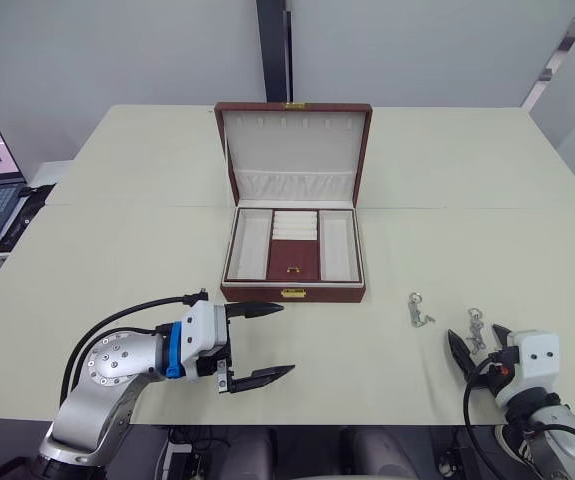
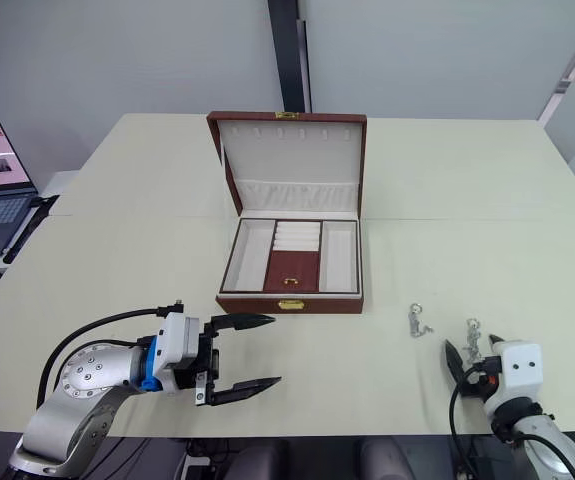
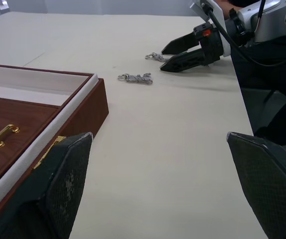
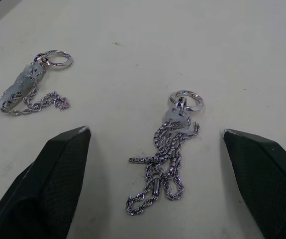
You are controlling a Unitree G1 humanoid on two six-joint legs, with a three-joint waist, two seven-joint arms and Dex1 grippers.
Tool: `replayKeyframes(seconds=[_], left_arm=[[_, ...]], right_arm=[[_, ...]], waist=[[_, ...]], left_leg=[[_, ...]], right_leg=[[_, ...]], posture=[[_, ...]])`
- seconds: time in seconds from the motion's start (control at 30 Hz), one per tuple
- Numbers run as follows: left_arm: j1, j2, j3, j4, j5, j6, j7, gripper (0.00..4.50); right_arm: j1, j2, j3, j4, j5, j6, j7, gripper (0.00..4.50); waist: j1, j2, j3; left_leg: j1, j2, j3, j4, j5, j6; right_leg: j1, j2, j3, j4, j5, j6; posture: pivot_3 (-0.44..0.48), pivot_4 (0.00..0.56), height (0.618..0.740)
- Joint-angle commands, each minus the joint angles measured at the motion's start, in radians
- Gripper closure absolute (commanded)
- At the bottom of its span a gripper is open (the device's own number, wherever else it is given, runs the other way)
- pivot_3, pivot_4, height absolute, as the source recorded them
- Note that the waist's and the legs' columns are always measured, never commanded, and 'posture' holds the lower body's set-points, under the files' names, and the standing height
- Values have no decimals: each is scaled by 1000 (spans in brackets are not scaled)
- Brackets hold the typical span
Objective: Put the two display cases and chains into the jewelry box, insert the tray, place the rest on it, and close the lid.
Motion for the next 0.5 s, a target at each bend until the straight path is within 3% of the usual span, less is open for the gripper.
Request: replayKeyframes(seconds=[0.03,0.2,0.5], left_arm=[[-5,4,3,-7,1,-15,-1,0],[-9,5,5,-10,-3,-8,2,0],[-7,-3,14,-9,-27,8,10,0]], right_arm=[[22,-5,22,17,-11,37,-4,856],[22,-15,38,25,-20,37,0,2248],[-10,-19,28,34,-20,86,-37,4113]], waist=[[0,-1,-1],[0,-6,-4],[-1,-13,-10]], left_leg=[[0,0,0,0,0,0],[2,0,0,-1,0,0],[4,0,0,-6,0,0]], right_leg=[[0,0,0,0,0,0],[1,0,0,-1,0,0],[3,0,0,-4,0,0]], posture=[[0,150,740],[0,150,740],[0,150,740]])
